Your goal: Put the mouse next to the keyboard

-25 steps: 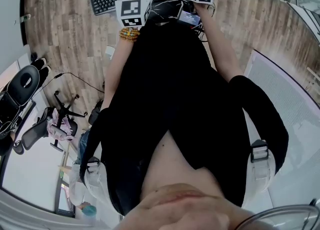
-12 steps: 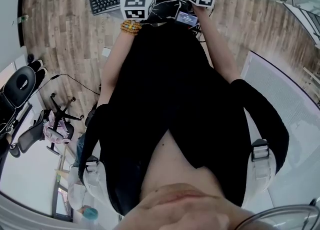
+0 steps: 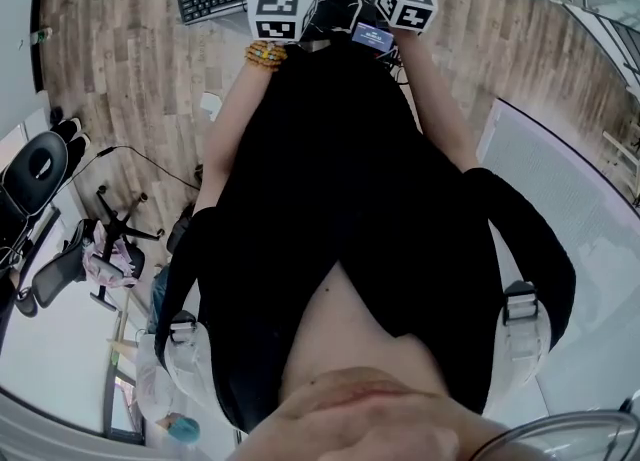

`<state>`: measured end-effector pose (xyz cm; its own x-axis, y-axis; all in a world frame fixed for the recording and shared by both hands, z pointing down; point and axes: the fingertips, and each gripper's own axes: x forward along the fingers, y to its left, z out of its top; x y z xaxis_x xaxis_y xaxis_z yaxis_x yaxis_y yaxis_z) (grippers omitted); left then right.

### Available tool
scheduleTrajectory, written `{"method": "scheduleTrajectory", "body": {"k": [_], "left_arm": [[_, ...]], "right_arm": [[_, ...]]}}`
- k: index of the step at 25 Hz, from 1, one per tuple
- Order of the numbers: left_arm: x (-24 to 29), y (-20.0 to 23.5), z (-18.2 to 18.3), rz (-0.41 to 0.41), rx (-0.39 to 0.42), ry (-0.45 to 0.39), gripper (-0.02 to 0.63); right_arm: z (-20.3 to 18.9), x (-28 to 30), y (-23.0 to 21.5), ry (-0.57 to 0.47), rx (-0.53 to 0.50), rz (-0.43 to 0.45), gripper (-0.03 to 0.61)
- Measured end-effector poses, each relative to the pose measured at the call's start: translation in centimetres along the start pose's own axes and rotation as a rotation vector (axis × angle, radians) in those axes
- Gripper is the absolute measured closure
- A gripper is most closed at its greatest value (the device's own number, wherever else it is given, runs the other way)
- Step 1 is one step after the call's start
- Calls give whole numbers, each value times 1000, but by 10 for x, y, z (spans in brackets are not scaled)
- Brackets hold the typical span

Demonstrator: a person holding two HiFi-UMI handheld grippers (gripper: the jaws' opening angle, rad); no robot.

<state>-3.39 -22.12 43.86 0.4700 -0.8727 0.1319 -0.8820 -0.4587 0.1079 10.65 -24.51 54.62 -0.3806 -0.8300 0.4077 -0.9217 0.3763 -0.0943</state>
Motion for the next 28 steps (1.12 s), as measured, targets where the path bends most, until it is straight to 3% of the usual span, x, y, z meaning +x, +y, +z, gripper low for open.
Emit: {"method": "scheduleTrajectory", "body": {"k": [7, 13, 28], "left_arm": [[-18, 4, 2, 20, 10, -34, 592], [-20, -2, 10, 23, 51, -70, 592], [-21, -6, 9, 10, 61, -81, 600]], "right_arm": [[41, -25, 31, -121, -79, 8, 522], [76, -41, 36, -221, -197, -87, 535], [116, -80, 80, -383, -244, 63, 551]]}}
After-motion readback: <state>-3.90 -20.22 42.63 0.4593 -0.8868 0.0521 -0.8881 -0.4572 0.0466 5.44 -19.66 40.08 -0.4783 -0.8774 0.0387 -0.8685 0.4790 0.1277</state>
